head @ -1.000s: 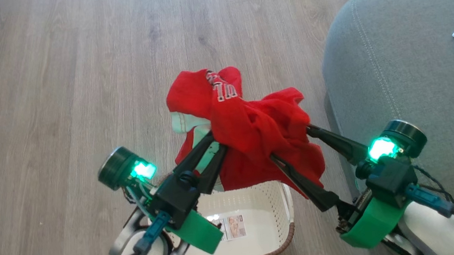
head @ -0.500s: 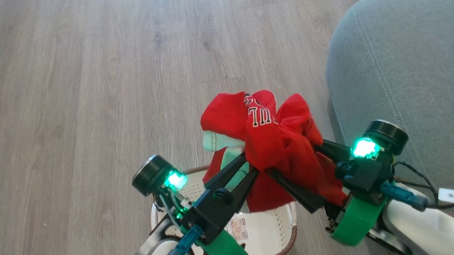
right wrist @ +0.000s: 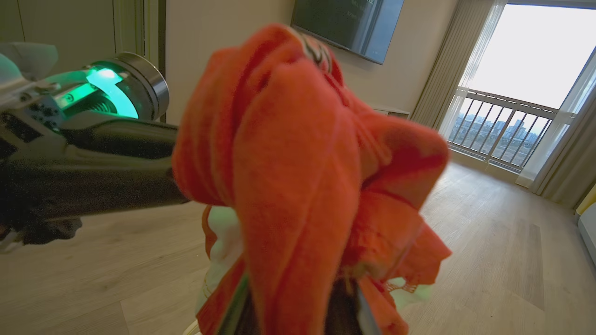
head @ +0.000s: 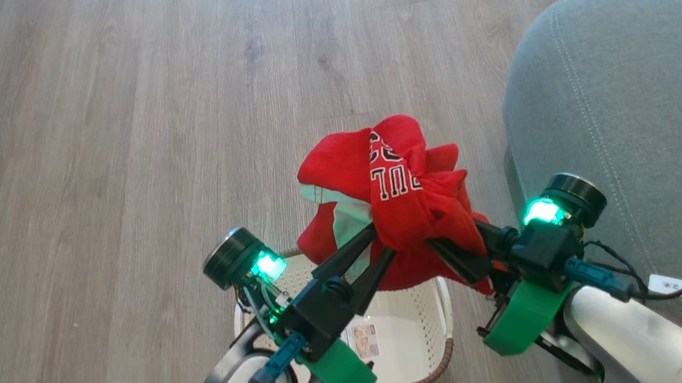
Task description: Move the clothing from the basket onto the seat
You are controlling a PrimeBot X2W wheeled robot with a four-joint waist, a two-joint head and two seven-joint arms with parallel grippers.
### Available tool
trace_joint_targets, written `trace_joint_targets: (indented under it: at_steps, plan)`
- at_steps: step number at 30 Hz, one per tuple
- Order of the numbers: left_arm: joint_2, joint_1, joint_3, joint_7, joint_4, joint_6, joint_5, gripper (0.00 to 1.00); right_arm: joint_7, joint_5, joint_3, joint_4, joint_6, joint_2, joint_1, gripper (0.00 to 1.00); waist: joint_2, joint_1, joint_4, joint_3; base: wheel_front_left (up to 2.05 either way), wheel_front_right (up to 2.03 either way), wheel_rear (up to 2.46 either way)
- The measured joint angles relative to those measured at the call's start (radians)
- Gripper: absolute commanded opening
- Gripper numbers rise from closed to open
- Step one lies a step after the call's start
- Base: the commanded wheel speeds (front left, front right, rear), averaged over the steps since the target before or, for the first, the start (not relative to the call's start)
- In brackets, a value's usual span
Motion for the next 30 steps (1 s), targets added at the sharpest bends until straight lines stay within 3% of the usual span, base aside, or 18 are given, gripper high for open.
trace_joint_targets:
  at_steps: [2,3,4,5,6,14,30]
  plan:
    - [-0.001,0.000,0.002,0.000,0.000,0.000,-0.006,0.00,0.000,-0.003,-0.015,-0.002,0.000,0.010,0.003,0.00,0.0000,0.0000,0.002,0.001,0.00,0.00,0.00]
    - [-0.002,0.000,0.004,0.000,0.000,0.000,-0.007,0.17,0.000,-0.002,-0.022,-0.004,0.000,0.016,0.004,0.00,0.0000,0.0000,0.002,0.000,0.00,0.00,0.00]
    - [-0.002,0.000,0.007,-0.001,0.000,0.000,-0.007,0.45,0.000,-0.001,-0.029,-0.004,0.000,0.023,0.005,0.00,0.0000,0.0000,0.002,0.000,0.00,0.00,0.00]
    - [-0.001,0.000,0.010,-0.001,0.003,0.000,-0.007,0.80,0.000,0.002,-0.038,-0.005,0.000,0.027,0.007,0.00,0.0000,0.0000,0.002,-0.001,0.00,0.00,0.00]
    - [-0.001,0.002,0.015,-0.001,0.012,0.000,-0.007,1.00,0.000,0.002,-0.055,-0.006,0.000,0.028,0.007,0.00,0.0000,0.0000,0.002,-0.002,0.00,0.00,0.00]
    - [-0.002,0.033,0.046,0.000,0.065,0.001,-0.017,1.00,0.000,-0.005,-0.192,-0.025,0.000,0.037,0.044,0.00,0.0000,0.0000,-0.002,-0.014,0.00,0.00,0.00]
    - [-0.020,0.119,0.102,0.000,0.168,0.010,-0.032,1.00,0.000,-0.026,-0.519,-0.016,0.000,0.128,0.187,0.00,0.0000,0.0000,-0.003,-0.016,0.00,0.00,0.00]
